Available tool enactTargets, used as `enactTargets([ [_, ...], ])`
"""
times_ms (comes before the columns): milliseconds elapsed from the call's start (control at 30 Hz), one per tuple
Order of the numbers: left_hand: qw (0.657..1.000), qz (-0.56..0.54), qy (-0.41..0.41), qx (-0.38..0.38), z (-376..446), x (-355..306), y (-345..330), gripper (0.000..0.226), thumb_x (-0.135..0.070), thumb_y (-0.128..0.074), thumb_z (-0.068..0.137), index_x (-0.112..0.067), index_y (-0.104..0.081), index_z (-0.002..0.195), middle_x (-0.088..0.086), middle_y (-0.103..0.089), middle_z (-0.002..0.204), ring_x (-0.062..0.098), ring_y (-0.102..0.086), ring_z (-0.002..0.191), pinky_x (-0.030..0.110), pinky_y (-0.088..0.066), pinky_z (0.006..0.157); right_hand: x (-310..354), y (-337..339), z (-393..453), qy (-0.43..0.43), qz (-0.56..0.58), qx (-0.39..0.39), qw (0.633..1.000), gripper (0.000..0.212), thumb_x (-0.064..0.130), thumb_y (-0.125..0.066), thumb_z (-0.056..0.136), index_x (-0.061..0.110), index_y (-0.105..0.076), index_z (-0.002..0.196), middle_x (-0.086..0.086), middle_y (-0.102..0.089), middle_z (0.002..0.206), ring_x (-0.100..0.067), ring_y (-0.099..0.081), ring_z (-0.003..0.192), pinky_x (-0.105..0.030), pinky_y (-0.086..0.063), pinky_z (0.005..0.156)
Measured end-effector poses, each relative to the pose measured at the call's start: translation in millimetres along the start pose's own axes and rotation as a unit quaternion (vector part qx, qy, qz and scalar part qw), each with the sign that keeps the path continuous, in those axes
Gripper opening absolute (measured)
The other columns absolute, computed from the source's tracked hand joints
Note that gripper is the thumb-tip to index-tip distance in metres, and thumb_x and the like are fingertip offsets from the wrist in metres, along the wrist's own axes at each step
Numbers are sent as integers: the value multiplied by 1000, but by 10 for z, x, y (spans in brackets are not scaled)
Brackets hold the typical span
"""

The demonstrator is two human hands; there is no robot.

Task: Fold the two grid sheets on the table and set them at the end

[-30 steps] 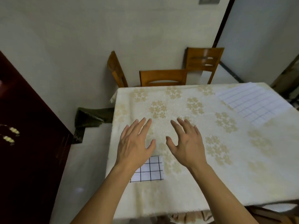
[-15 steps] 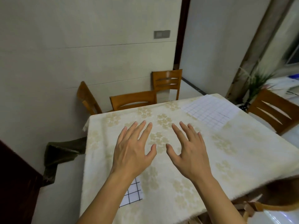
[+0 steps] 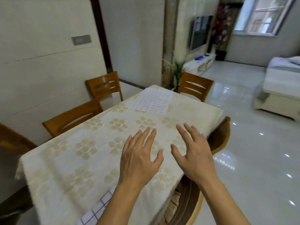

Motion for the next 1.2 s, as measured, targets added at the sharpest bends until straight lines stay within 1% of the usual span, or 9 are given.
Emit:
enactTargets([
  [267,989,-94,-111,37,4,-721,-272,64,-54,-44,89,-30,-41,149,-6,-48,149,16,-42,139,43,-29,118,-543,641,-590,-125,-44,-69,989,68,59,-44,87,35,-36,149,5,-38,155,-18,-30,145,-52,-34,113],
  [367,979,-133,-144,50,17,-1042,-368,64,-53,-43,89,-29,-42,148,-6,-48,149,15,-42,139,39,-25,119,-761,862,-778,-160,-65,-96,980,67,59,-43,87,35,-36,149,4,-41,153,-17,-34,142,-52,-36,112],
  [433,973,-151,-164,59,22,-1276,-432,63,-52,-45,89,-29,-43,148,-6,-49,148,15,-42,139,38,-23,118,-914,1004,-891,-183,-73,-109,974,66,58,-42,86,34,-38,148,3,-43,151,-18,-35,141,-52,-35,112],
  [600,958,-184,-205,75,18,-1848,-634,63,-52,-41,89,-26,-46,146,-5,-51,147,16,-44,138,46,-32,117,-1359,1284,-1160,-230,-93,-125,961,65,60,-38,87,35,-38,147,7,-42,149,-16,-37,140,-50,-33,114],
  [733,949,-185,-237,97,43,-2275,-879,64,-53,-43,89,-27,-43,148,-6,-48,149,14,-40,140,40,-28,119,-1774,1473,-1291,-260,-96,-136,951,67,61,-36,86,34,-39,147,6,-42,151,-18,-35,142,-48,-26,118],
  [800,947,-179,-243,108,81,-2500,-1011,65,-54,-43,89,-29,-40,149,-8,-46,150,12,-39,141,37,-24,120,-1990,1578,-1314,-269,-95,-138,948,68,62,-35,85,34,-38,148,6,-41,152,-18,-34,143,-47,-23,118],
  [967,949,-163,-247,110,229,-3128,-1367,64,-53,-48,89,-29,-41,149,-7,-47,149,14,-36,142,39,-21,120,-2622,1870,-1250,-274,-82,-130,950,70,63,-32,84,36,-36,149,7,-37,155,-16,-28,146,-44,-19,121],
  [1100,951,-167,-239,107,333,-3655,-1663,64,-51,-49,89,-27,-42,148,-6,-49,148,15,-40,141,46,-31,118,-3146,2145,-1172,-257,-86,-130,954,68,60,-36,85,35,-39,148,6,-39,154,-17,-28,147,-43,-19,121],
  [1200,951,-161,-240,106,391,-4042,-1891,65,-51,-48,88,-25,-44,147,-4,-52,145,17,-44,138,47,-33,116,-3539,2363,-1140,-250,-90,-132,955,66,58,-39,85,35,-40,147,7,-39,154,-16,-28,147,-44,-20,121],
])
Point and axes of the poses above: each hand's wrist, its own z-axis towards the middle knuckle, its own y-axis out of the back of the hand, x = y × z, the point moved 2 cm from there along z, towards the middle knuckle
